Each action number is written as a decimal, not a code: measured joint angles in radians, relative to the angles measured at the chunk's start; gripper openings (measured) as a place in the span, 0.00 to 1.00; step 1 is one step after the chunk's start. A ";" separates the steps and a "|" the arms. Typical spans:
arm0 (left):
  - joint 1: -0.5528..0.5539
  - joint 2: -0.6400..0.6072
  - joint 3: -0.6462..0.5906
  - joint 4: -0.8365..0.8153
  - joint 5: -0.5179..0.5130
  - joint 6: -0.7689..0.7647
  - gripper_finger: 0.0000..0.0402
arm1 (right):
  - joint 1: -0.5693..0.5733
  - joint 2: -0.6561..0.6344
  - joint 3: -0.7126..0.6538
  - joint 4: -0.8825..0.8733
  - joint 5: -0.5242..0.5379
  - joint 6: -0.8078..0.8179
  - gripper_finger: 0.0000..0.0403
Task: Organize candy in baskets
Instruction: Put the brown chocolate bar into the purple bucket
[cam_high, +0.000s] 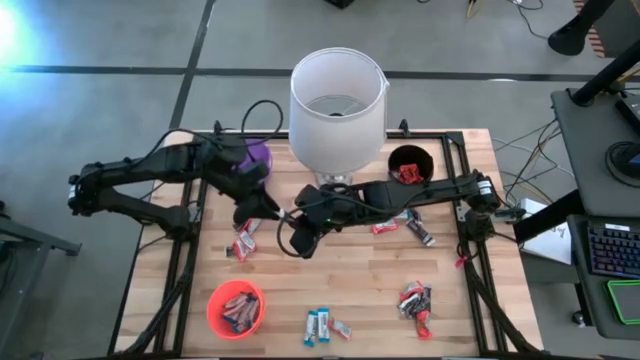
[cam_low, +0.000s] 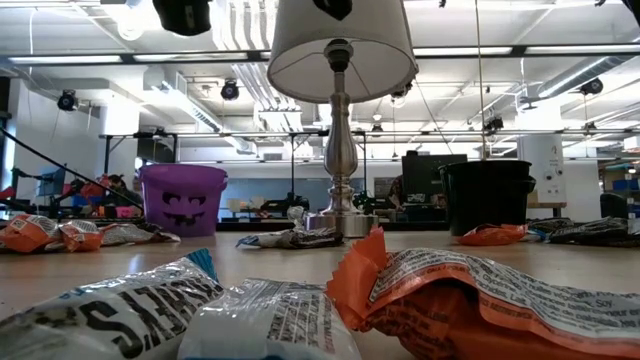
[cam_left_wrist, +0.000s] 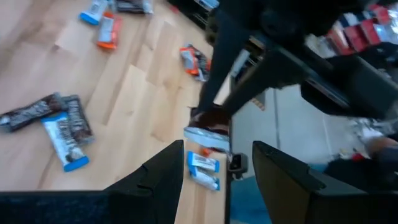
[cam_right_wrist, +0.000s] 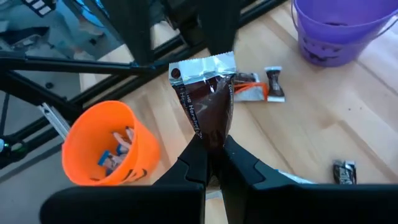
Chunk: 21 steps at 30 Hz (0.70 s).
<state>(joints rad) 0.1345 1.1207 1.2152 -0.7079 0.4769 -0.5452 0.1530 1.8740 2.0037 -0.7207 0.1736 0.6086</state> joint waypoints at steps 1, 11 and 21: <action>0.000 0.001 0.000 -0.001 -0.019 -0.004 0.43 | 0.002 0.000 0.001 -0.003 0.009 0.000 0.03; 0.000 0.050 0.000 0.014 -0.024 -0.015 0.43 | 0.002 0.000 0.000 -0.007 0.013 0.000 0.03; 0.000 0.077 0.000 0.044 0.004 0.025 0.39 | 0.002 0.000 -0.002 -0.007 0.013 -0.010 0.03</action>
<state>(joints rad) 0.1341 1.1974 1.2152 -0.6643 0.4812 -0.5201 0.1551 1.8740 2.0018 -0.7280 0.1870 0.5986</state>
